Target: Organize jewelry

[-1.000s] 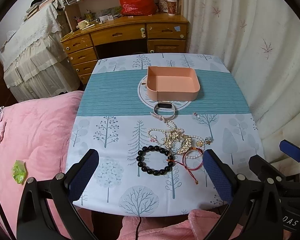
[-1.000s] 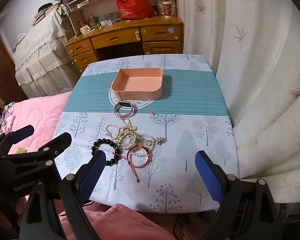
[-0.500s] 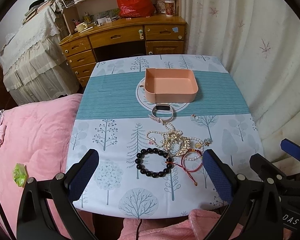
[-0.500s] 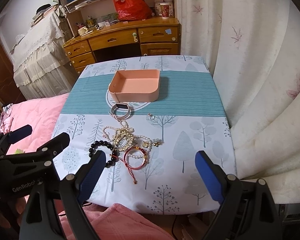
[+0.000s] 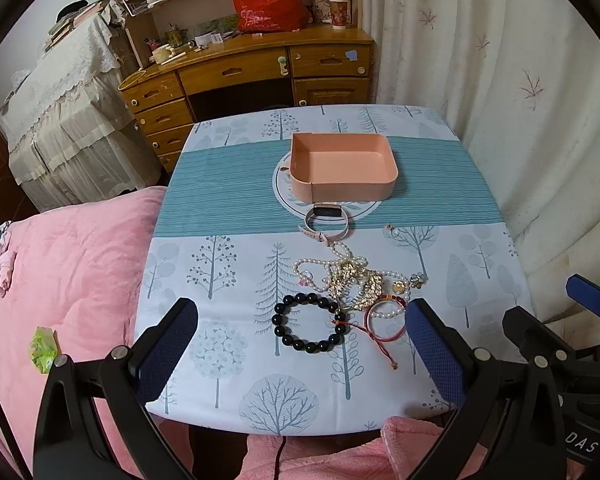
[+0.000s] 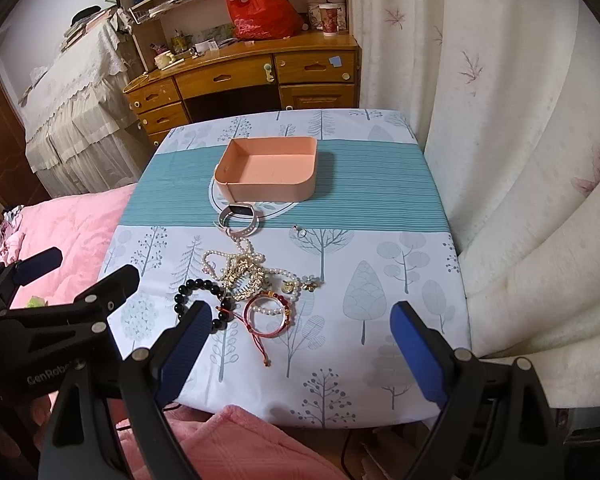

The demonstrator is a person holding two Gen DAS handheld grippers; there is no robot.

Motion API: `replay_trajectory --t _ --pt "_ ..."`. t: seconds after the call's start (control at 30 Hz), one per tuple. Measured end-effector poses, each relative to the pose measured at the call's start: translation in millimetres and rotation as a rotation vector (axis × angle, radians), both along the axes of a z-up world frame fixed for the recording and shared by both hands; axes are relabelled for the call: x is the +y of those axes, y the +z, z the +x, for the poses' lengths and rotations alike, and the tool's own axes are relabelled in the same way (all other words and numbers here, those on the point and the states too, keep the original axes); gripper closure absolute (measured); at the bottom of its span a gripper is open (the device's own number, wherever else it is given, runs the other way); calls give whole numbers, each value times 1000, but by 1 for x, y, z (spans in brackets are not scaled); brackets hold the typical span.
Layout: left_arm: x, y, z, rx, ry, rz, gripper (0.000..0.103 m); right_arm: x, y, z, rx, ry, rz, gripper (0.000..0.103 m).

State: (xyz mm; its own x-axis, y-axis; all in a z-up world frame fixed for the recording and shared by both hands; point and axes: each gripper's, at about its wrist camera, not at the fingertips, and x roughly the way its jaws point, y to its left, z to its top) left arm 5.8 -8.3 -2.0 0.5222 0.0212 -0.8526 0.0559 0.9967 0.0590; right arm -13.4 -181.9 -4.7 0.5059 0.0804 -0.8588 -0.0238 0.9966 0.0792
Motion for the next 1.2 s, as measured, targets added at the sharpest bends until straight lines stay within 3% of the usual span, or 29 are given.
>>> replay_trajectory --t 0.87,1.03,1.2 --pt "0 -7 7 36 -41 -10 1 6 0 -1 -16 -25 -22 12" --pt "11 -24 13 88 -69 -51 1 12 -1 -4 -59 -7 -39 12" --pt "20 -50 22 128 -121 -87 1 27 -17 -13 -120 27 -120 12"
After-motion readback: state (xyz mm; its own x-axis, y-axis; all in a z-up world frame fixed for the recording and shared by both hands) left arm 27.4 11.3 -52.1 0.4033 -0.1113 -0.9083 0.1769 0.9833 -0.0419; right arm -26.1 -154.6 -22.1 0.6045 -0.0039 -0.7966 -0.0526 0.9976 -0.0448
